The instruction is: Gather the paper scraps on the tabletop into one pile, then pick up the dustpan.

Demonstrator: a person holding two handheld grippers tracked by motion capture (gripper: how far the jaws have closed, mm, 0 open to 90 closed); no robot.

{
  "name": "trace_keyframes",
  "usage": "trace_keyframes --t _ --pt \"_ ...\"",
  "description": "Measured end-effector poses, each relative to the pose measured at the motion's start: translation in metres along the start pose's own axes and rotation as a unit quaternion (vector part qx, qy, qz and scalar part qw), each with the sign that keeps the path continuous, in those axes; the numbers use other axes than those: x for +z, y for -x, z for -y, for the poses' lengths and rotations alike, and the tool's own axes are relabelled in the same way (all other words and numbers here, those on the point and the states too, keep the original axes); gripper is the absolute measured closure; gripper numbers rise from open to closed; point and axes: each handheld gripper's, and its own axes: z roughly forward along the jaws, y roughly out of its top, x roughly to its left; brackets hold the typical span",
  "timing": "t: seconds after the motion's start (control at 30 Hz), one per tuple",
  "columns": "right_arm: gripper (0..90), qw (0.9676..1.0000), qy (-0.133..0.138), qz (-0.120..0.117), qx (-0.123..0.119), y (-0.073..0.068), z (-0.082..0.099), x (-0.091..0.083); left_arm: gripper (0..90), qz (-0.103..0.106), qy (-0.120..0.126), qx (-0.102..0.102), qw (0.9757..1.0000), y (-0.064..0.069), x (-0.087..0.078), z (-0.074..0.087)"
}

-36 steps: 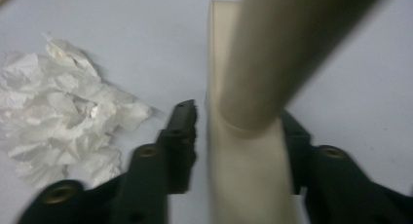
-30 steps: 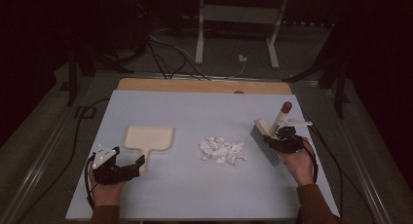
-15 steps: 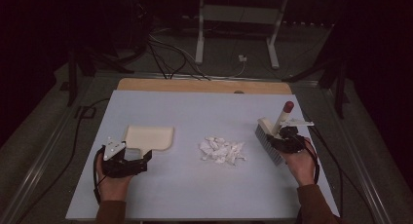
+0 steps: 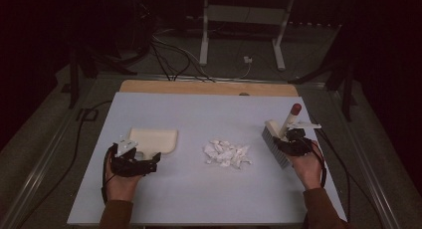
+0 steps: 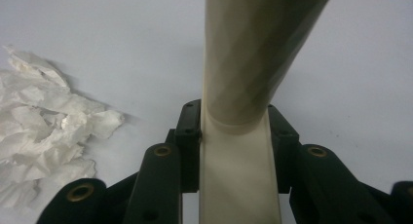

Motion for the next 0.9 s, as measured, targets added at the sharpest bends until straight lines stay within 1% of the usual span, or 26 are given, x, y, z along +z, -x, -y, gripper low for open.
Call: trace_keyframes --t 0.1,0.2,0.27,0.33,0.53,0.6,0.7,0.77,0.83,0.9 --pt "67.0 1.0000 -0.001 0.000 0.002 0.000 0.000 0.000 0.9 -0.002 -0.006 -0.004 1.0000 0.000 0.001 0.001" --pt "67.0 1.0000 -0.002 -0.003 0.000 0.000 0.000 0.000 0.9 -0.008 -0.016 -0.004 0.9998 0.001 0.002 0.003" --pt "67.0 1.0000 -0.004 -0.002 -0.001 -0.002 0.000 0.000 0.9 -0.011 -0.022 -0.011 0.9996 0.001 0.002 0.006" --pt "67.0 1.0000 -0.004 -0.003 -0.001 -0.002 0.000 0.000 0.9 -0.013 -0.025 -0.012 0.9995 0.001 0.003 0.009" --pt "66.9 1.0000 -0.005 -0.003 0.007 0.000 0.000 0.000 1.0 -0.030 -0.053 -0.018 0.9980 0.002 0.006 0.018" --pt "66.9 0.9999 -0.005 -0.003 0.009 0.000 0.000 0.000 1.6 -0.031 -0.057 -0.020 0.9977 0.002 0.006 0.020" --pt "66.9 0.9999 -0.004 -0.003 0.009 0.000 0.000 0.000 4.3 -0.038 -0.064 -0.023 0.9970 0.003 0.007 0.022" --pt "66.9 0.9999 -0.005 -0.002 0.010 -0.001 0.000 0.000 6.6 -0.048 -0.070 -0.025 0.9961 0.004 0.008 0.023" --pt "66.9 0.9999 -0.004 -0.002 0.010 -0.001 0.000 0.000 8.8 -0.050 -0.073 -0.033 0.9955 0.004 0.008 0.025" --pt "66.9 0.9999 -0.004 -0.001 0.010 -0.001 0.000 0.000 13.9 -0.059 -0.078 -0.040 0.9944 0.004 0.008 0.027"
